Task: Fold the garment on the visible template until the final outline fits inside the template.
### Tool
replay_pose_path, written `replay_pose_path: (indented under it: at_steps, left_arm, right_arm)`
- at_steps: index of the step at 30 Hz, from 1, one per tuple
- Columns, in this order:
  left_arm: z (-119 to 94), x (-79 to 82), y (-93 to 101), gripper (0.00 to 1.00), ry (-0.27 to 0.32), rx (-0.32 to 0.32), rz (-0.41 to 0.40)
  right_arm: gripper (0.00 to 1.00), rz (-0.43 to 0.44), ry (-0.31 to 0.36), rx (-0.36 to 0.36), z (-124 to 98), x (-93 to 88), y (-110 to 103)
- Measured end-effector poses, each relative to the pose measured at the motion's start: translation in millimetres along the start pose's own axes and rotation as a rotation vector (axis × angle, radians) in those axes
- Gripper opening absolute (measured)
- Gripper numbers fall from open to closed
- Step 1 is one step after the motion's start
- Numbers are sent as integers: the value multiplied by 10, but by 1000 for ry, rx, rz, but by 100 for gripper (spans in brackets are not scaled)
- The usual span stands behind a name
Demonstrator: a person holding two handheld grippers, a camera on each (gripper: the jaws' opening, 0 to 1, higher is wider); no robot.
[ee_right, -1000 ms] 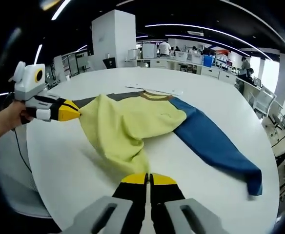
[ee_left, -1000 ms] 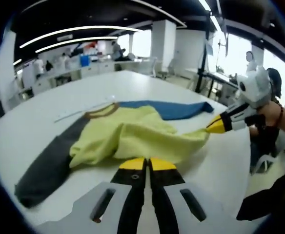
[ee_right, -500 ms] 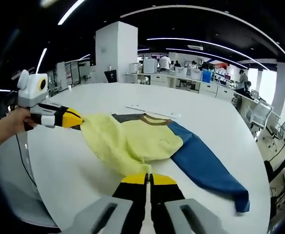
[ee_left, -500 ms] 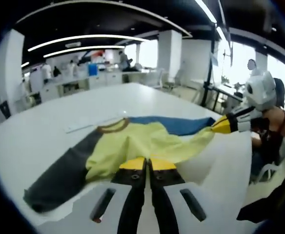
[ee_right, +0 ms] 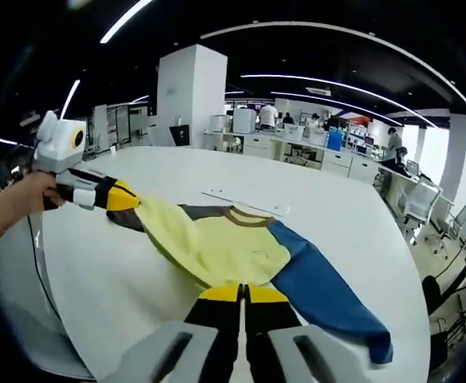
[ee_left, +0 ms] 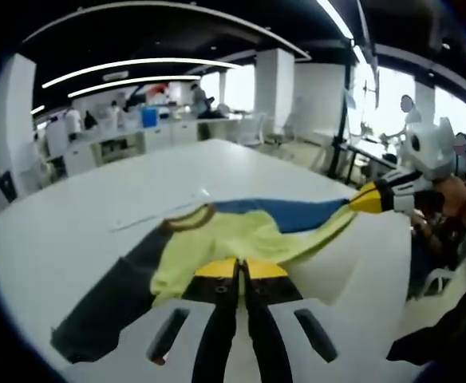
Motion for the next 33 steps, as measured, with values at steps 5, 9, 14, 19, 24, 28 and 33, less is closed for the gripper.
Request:
replay_pose_path:
  at_steps: [5, 9, 14, 19, 24, 28, 33]
  left_arm:
    - [159, 26, -11, 0, -15, 1, 18]
    - [327, -17, -58, 0, -48, 11, 57]
    - [513, -51, -86, 0, -64, 10, 64]
    - [661, -81, -115, 0, -79, 15, 73]
    - [821, -197, -126, 0, -121, 18, 90]
    - [932, -269, -132, 0, -148, 18, 105]
    - [1045, -337, -151, 0, -169, 16, 126]
  right_arm:
    - [0, 5, -29, -5, 72, -106, 42]
    - [0, 19, -44, -4, 121, -183, 55]
    - [0, 37, -64, -7, 187, -272, 88]
    - [0, 54, -79, -9, 249, -344, 127]
    - [0, 63, -104, -5, 309, -453, 116]
    - [0, 68, -125, -1, 358, -537, 113]
    - [0, 73, -142, -6, 432, -613, 123]
Point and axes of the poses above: the point that each gripper's makers call its tool centre point, and the gripper's own axes: z roughly forward along the fingers, y roughly to its right, x roughly out of its top, the point moved 3 cm from there along -z, roughly backward along the fingers, and after that the axes turned 3 degrees about -z, right-handed, at the moved point
